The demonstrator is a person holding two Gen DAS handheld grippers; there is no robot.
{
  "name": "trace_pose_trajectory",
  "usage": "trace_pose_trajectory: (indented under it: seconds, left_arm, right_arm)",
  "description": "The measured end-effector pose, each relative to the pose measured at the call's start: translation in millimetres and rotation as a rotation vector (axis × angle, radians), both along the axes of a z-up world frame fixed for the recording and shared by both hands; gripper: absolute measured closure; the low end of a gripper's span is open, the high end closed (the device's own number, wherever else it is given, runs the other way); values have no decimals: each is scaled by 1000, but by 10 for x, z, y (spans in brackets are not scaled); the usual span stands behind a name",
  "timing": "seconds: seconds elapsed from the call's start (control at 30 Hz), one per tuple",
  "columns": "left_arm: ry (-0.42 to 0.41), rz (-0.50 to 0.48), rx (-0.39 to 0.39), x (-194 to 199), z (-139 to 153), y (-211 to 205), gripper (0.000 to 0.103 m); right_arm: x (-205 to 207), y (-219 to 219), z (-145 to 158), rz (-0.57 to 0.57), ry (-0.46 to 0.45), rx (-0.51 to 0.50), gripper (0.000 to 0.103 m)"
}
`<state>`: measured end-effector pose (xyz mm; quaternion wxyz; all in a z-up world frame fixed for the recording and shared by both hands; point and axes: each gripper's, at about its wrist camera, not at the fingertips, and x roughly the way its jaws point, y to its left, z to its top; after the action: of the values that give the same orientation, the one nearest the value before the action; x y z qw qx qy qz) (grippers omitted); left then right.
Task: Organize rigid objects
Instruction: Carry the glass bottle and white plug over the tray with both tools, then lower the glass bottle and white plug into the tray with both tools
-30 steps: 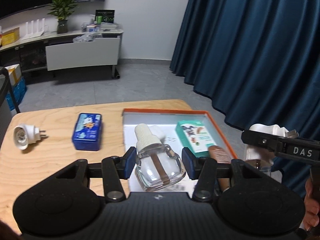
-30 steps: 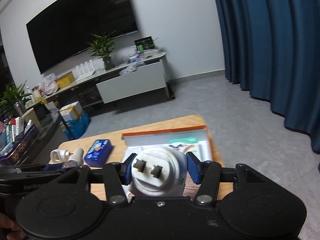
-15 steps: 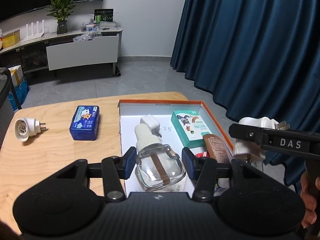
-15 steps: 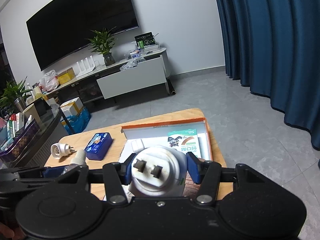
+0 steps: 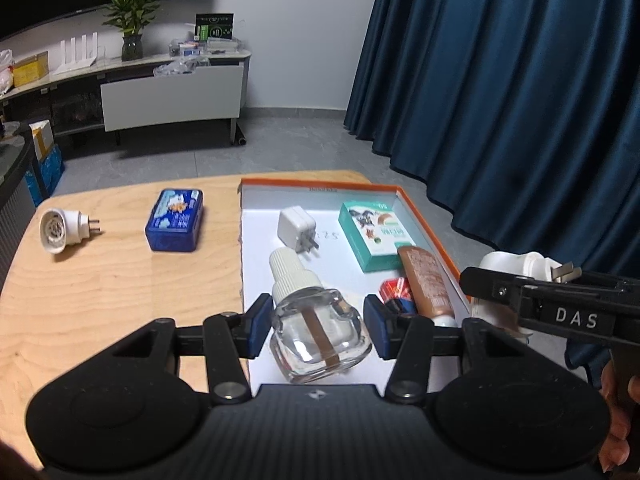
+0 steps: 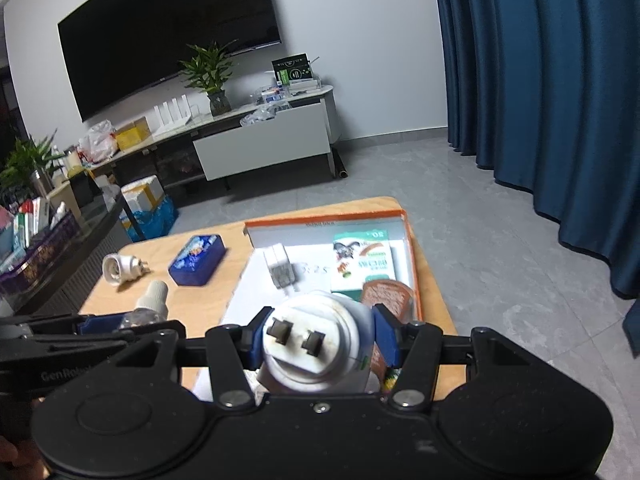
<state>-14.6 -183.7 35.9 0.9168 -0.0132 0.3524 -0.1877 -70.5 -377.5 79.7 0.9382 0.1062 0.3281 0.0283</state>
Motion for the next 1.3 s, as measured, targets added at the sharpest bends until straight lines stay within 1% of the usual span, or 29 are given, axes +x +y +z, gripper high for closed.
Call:
trace_pose_trajectory:
  seconds: [0.07,0.2,0.27,0.6,1.3]
  left_arm:
    - [7,-1,0,-26,-21,-1,53]
    - [12,-2,2,-42,-39,-1,53]
    - [11,-1,7,-44,-46,-9,53]
    - [14,-20,7,-73,-67,-67,52]
    - [30,-24,13,-69,-133,-118,52]
  right_arm:
    - [-53,-4,-22,-4,4,1,39]
    - [-88,-5,-73,-17,17,-29,39]
    - [-100,-27,-87,-21,17,-20,39]
    - [-55,-72,-92,-37,20,-49,39]
    - [50,-28,-153,-11,34,-87,39]
